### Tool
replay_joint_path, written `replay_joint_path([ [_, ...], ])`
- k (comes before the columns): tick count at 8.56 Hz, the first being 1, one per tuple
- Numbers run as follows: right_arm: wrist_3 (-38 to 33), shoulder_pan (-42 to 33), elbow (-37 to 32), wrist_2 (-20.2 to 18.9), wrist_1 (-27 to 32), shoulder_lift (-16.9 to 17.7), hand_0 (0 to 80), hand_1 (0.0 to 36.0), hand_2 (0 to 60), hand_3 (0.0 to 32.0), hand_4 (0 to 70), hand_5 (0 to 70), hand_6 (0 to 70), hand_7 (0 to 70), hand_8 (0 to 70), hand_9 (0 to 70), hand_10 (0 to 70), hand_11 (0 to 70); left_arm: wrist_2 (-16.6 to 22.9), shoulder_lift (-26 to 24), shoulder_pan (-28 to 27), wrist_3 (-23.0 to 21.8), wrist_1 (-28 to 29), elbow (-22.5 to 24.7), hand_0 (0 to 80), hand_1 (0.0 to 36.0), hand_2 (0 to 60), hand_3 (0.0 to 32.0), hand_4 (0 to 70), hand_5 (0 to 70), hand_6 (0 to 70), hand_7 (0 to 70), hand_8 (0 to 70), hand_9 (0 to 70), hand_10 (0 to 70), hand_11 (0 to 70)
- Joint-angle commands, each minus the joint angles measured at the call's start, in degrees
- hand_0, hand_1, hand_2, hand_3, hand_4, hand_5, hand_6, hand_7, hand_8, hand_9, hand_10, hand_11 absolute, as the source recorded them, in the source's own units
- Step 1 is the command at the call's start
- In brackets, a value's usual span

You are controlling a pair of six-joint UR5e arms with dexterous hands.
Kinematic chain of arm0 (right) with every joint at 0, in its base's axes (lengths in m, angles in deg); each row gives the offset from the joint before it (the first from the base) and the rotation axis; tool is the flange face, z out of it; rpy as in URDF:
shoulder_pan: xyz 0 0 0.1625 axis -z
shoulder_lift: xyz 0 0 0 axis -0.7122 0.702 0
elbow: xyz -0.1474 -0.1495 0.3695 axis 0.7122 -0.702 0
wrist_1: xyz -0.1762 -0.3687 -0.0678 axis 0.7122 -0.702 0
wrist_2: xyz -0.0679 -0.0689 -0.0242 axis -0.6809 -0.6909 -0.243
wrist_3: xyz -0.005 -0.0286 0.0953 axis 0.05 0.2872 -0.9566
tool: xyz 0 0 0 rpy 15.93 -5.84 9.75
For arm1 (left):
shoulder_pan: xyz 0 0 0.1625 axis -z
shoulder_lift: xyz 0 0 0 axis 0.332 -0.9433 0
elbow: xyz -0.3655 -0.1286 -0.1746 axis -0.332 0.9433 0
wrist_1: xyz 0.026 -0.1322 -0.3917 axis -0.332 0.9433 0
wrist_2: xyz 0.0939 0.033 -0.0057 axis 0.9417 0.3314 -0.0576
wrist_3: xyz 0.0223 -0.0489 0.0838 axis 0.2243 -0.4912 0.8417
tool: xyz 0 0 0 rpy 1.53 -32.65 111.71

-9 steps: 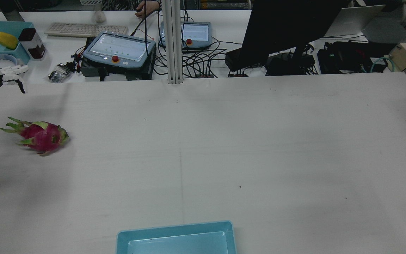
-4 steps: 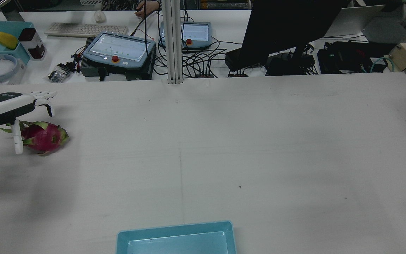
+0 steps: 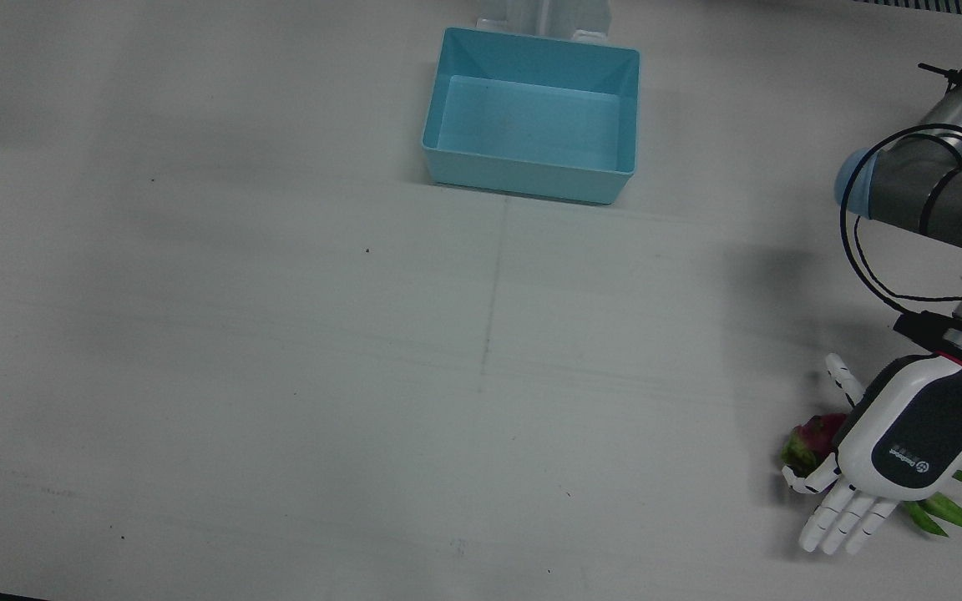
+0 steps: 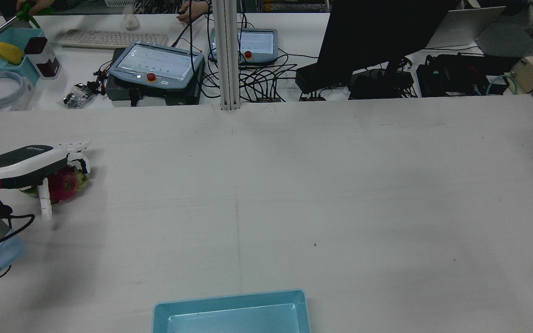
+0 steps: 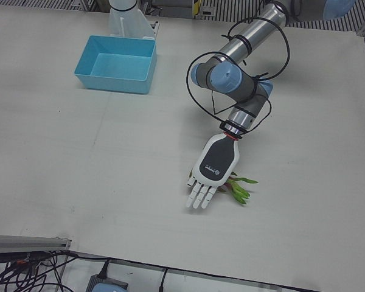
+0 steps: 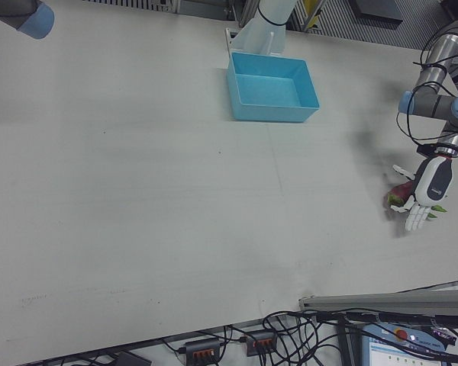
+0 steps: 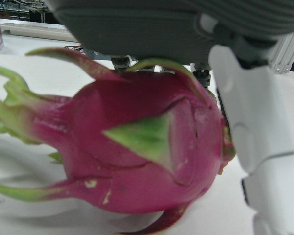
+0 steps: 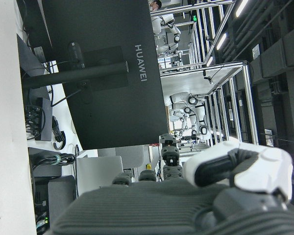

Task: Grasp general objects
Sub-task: 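Position the left hand's fingers around the dragon fruit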

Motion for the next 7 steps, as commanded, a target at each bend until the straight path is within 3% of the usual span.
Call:
replay_joint_path([
  [1,0.00,0.00,0.00,0.00,0.00,0.00,0.0,0.0,0.0,0.0,0.0,0.0,0.0,0.0,0.0,0.0,0.0,0.0,0.07,0.02,5.07,0.53,-0.63,0.33,48.7,27.4,54.2,0.0,0.0,44.5,0.0,0.0,1.2,0.0,1.6,4.7],
  [5,0.00,0.00,0.00,0.00,0.00,0.00,0.0,0.0,0.0,0.0,0.0,0.0,0.0,0.0,0.0,0.0,0.0,0.0,-0.27,-0.07,5.71,9.48,-3.88,-0.10,50.5,31.1,60.0,0.0,0.0,37.1,0.0,0.0,1.5,0.0,2.2,5.9],
  [7,0.00,0.08,0.00,0.00,0.00,0.00,0.0,0.0,0.0,0.0,0.0,0.0,0.0,0.0,0.0,0.0,0.0,0.0,-3.78,0.10,5.09,10.03,-4.67,-0.28,52.6,35.6,60.0,0.0,0.0,39.2,0.0,0.0,1.4,0.0,2.7,6.9],
])
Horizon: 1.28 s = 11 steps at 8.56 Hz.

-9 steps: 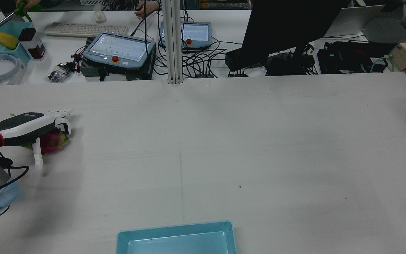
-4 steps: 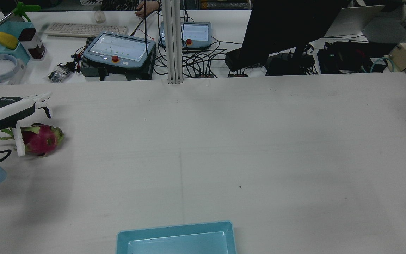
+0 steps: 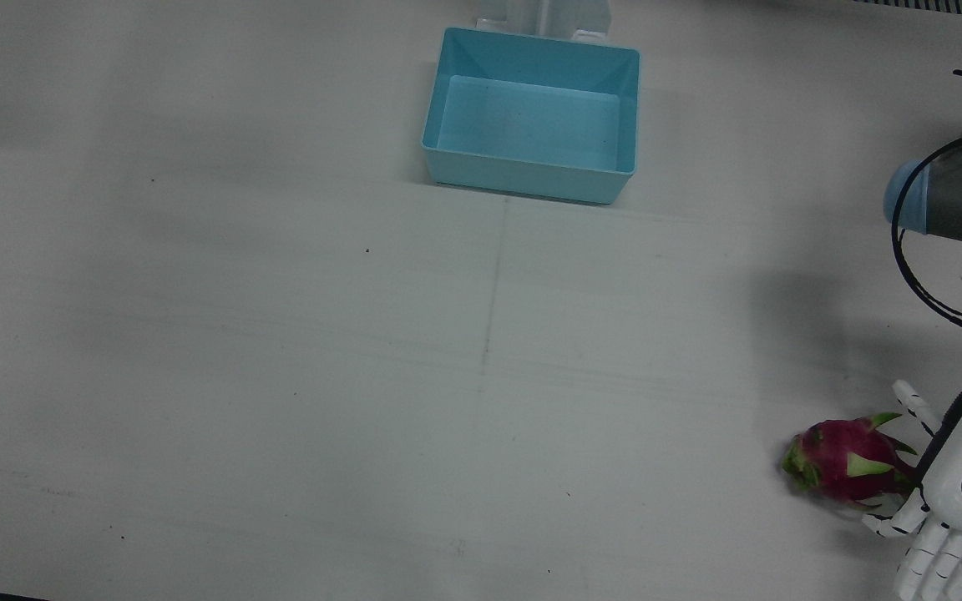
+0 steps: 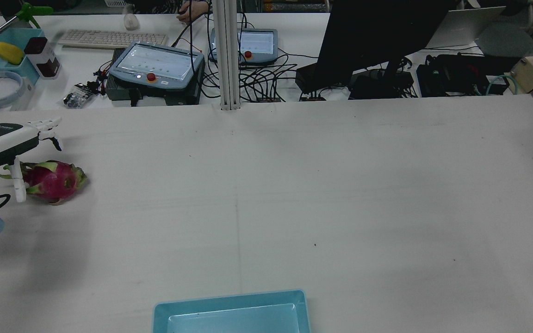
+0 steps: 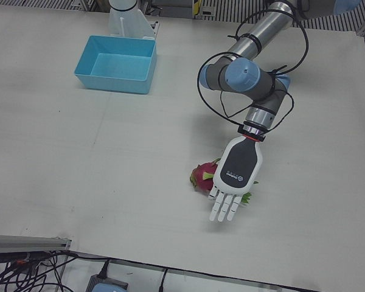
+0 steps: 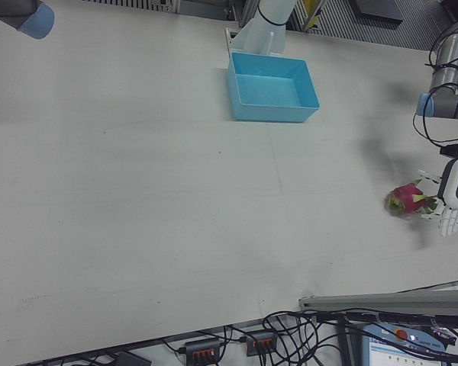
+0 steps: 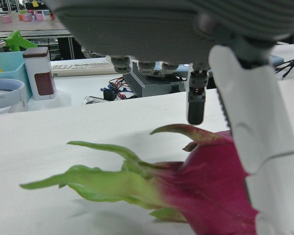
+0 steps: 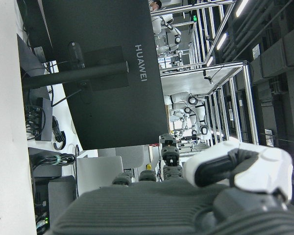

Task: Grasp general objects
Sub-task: 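Position the left hand's fingers around the dragon fruit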

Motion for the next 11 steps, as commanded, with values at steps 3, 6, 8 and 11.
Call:
replay_joint_path([
  [3,0.00,0.07,0.00,0.02,0.00,0.00,0.0,0.0,0.0,0.0,0.0,0.0,0.0,0.0,0.0,0.0,0.0,0.0,-5.87,-0.07,-5.17,1.73,-0.84,-0.58,52.1,35.8,60.0,0.0,0.0,40.1,0.0,0.0,1.4,0.0,2.9,7.2],
  [6,0.00,-0.02,0.00,0.02,0.00,0.00,0.0,0.0,0.0,0.0,0.0,0.0,0.0,0.0,0.0,0.0,0.0,0.0,-6.51,-0.16,-5.90,1.73,-0.67,-0.66,52.7,36.0,60.0,0.0,0.0,43.6,0.0,0.3,1.7,0.0,2.8,7.1],
  [8,0.00,0.07,0.00,0.02,0.00,0.00,0.0,0.0,0.0,0.0,0.0,0.0,0.0,0.0,0.0,0.0,0.0,0.0,-7.03,0.02,-5.90,1.73,0.21,-1.37,51.6,35.0,60.0,0.0,0.0,42.9,0.0,0.0,1.9,0.0,2.7,7.0],
  [11,0.00,-0.02,0.00,0.02,0.00,0.00,0.0,0.0,0.0,0.0,0.0,0.0,0.0,0.0,0.0,0.0,0.0,0.0,-8.69,0.02,-5.98,1.82,0.13,-1.37,52.8,36.0,60.0,0.0,0.0,47.0,0.3,4.9,4.4,0.2,3.5,8.1],
])
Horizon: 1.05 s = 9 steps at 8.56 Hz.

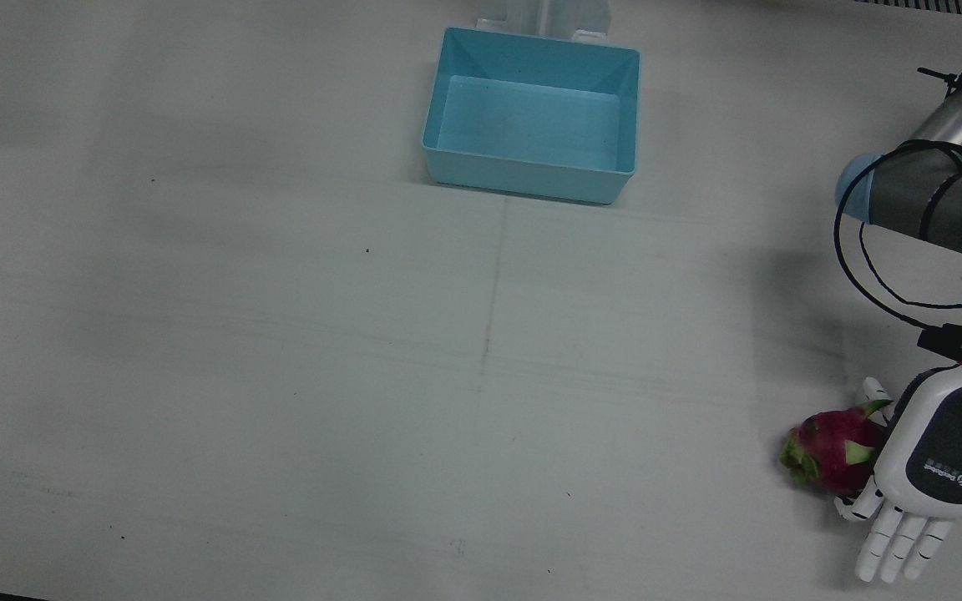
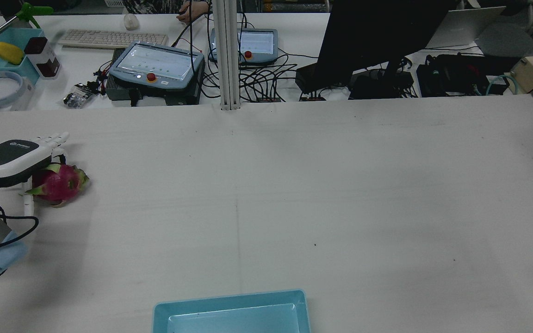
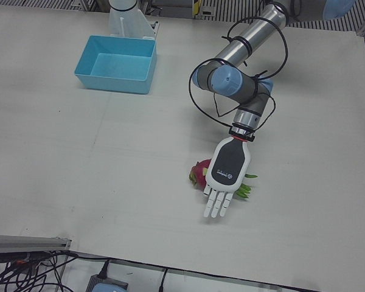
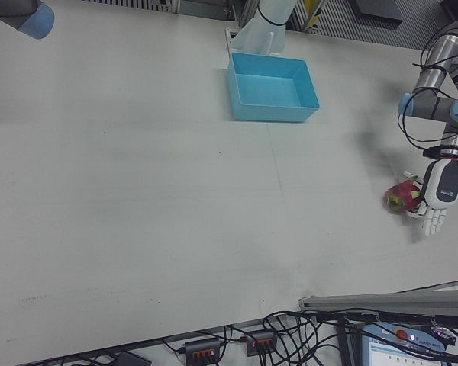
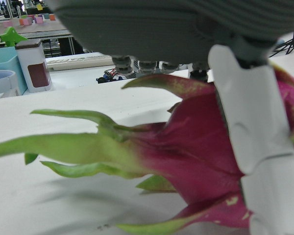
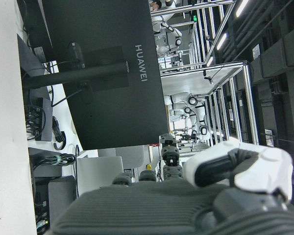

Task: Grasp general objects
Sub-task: 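Position the left hand's fingers around the dragon fruit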

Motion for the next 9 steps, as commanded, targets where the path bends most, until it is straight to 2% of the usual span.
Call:
replay_joint_path([
  [1,0.00,-0.05,0.00,0.00,0.00,0.00,0.0,0.0,0.0,0.0,0.0,0.0,0.0,0.0,0.0,0.0,0.0,0.0,-2.19,0.10,-0.21,0.03,0.05,-0.22,53.6,36.0,60.0,0.0,0.0,50.4,2.5,10.2,6.8,2.8,4.1,8.9],
  [2,0.00,0.04,0.00,0.00,0.00,0.00,0.0,0.0,0.0,0.0,0.0,0.0,0.0,0.0,0.0,0.0,0.0,0.0,-2.19,0.02,-0.47,0.03,0.05,-0.13,53.2,35.9,60.0,0.0,5.1,70.0,6.5,19.0,10.2,7.2,4.7,9.4],
  [3,0.00,-0.05,0.00,0.00,0.00,0.00,0.0,0.0,0.0,0.0,0.0,0.0,0.0,0.0,0.0,0.0,0.0,0.0,-2.37,0.02,-0.47,0.55,0.05,-0.22,53.0,34.7,60.0,0.0,14.1,70.0,7.2,20.8,10.3,6.4,4.0,8.0],
  [4,0.00,-0.05,0.00,0.00,0.00,0.00,0.0,0.0,0.0,0.0,0.0,0.0,0.0,0.0,0.0,0.0,0.0,0.0,-2.54,-0.07,-0.47,1.60,-0.04,-0.22,52.1,31.9,60.0,0.0,26.8,70.0,9.6,22.0,9.9,4.7,2.6,5.4],
  [5,0.00,-0.05,0.00,0.00,0.00,0.00,0.0,0.0,0.0,0.0,0.0,0.0,0.0,0.0,0.0,0.0,0.0,0.0,-2.55,-0.07,-0.47,1.61,-0.04,-0.22,52.5,31.7,60.0,0.0,31.7,70.0,11.8,23.1,9.9,4.3,2.3,4.8],
  [7,0.00,0.04,0.00,0.00,0.00,0.00,0.0,0.0,0.0,0.0,0.0,0.0,0.0,0.0,0.0,0.0,0.0,0.0,-2.55,-0.07,-0.74,1.52,-0.04,-0.13,54.7,35.3,60.0,0.0,35.2,70.0,15.3,24.0,10.8,5.6,2.7,5.7],
  [8,0.00,-0.05,0.00,0.00,0.00,0.00,0.0,0.0,0.0,0.0,0.0,0.0,0.0,0.0,0.0,0.0,0.0,0.0,-2.55,-0.16,-0.91,1.52,-0.12,-0.13,59.0,36.0,60.0,0.0,38.3,70.0,17.1,25.1,11.5,6.2,3.0,6.5],
  [9,0.00,-0.05,0.00,0.00,0.00,0.00,0.0,0.0,0.0,0.0,0.0,0.0,0.0,0.0,0.0,0.0,0.0,0.0,-2.55,-0.16,-0.91,1.52,-0.12,-0.04,68.8,36.0,60.0,0.0,39.4,70.0,18.7,26.3,12.6,7.4,3.7,8.3],
])
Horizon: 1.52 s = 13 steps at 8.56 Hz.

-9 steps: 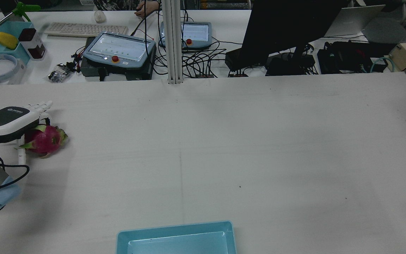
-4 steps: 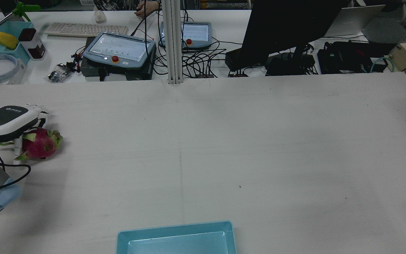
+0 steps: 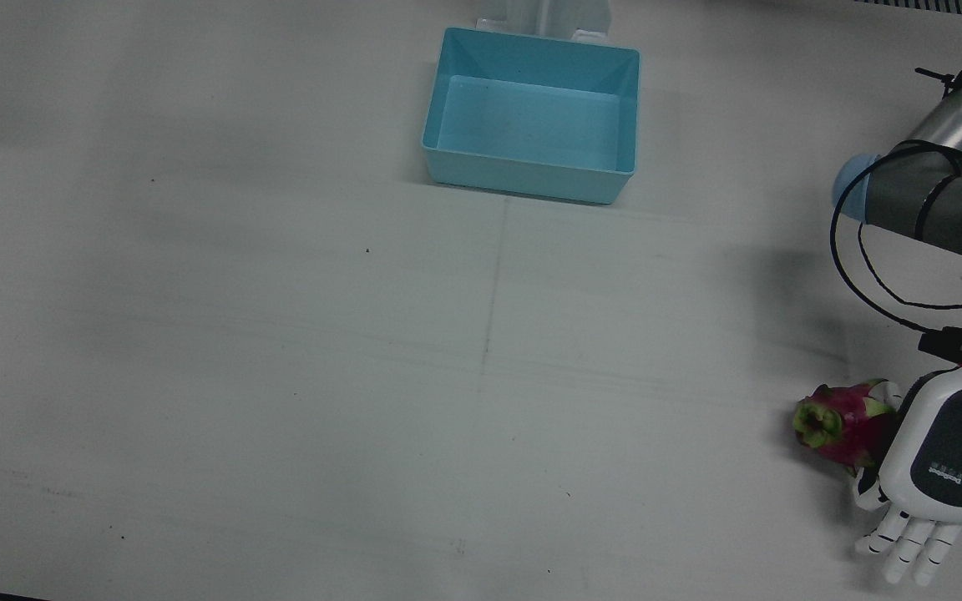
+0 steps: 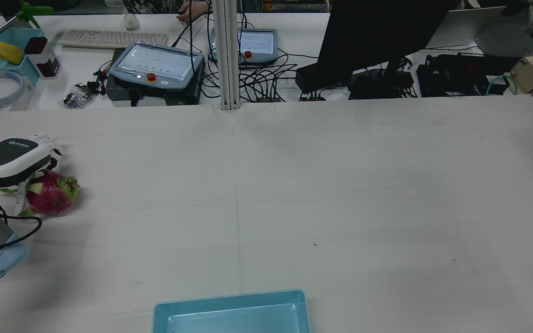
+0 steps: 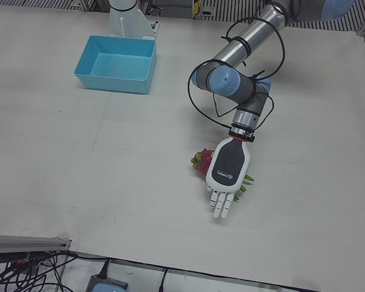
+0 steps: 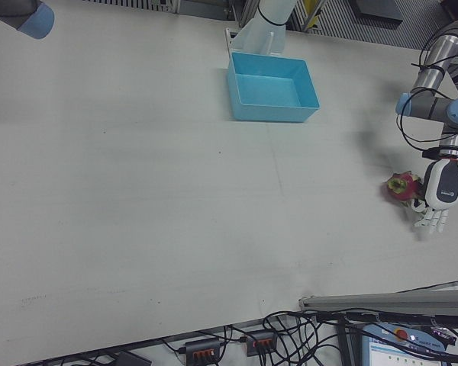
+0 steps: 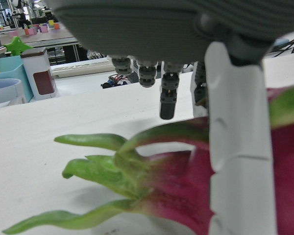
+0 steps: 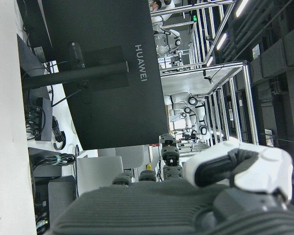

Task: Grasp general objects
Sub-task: 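Adjust the left hand over the dragon fruit and close fingers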

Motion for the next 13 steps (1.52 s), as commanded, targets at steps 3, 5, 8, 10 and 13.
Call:
replay_joint_path([
  [3,0.00,-0.02,0.00,0.00,0.00,0.00,0.0,0.0,0.0,0.0,0.0,0.0,0.0,0.0,0.0,0.0,0.0,0.0,-0.01,0.12,-0.11,-0.17,0.29,0.12,80.0,36.0,60.0,0.0,38.2,70.0,31.0,42.7,20.9,18.9,8.5,16.2],
  [5,0.00,-0.02,0.00,0.00,0.00,0.00,0.0,0.0,0.0,0.0,0.0,0.0,0.0,0.0,0.0,0.0,0.0,0.0,0.08,0.12,-0.11,-0.35,0.29,0.47,80.0,36.0,60.0,0.0,38.8,70.0,47.9,59.0,41.5,47.0,20.5,33.5],
  [8,0.00,-0.02,0.00,0.00,0.00,0.00,0.0,0.0,0.0,0.0,0.0,0.0,0.0,0.0,0.0,0.0,0.0,0.0,0.70,0.21,-0.02,-0.61,-0.58,0.91,80.0,36.0,60.0,0.0,40.5,70.0,70.0,70.0,57.3,67.9,44.5,65.8],
  [10,0.00,-0.02,0.00,0.00,0.00,0.00,0.0,0.0,0.0,0.0,0.0,0.0,0.0,0.0,0.0,0.0,0.0,0.0,0.70,0.12,0.33,-0.70,-3.47,3.62,80.0,36.0,60.0,0.0,44.8,70.0,70.0,70.0,68.8,70.0,57.8,70.0],
  [13,0.00,-0.02,0.00,0.00,0.00,0.00,0.0,0.0,0.0,0.0,0.0,0.0,0.0,0.0,0.0,0.0,0.0,0.0,0.70,0.12,-0.11,-0.61,-7.00,6.98,80.0,36.0,60.0,0.0,41.7,70.0,70.0,70.0,67.3,70.0,54.4,70.0],
])
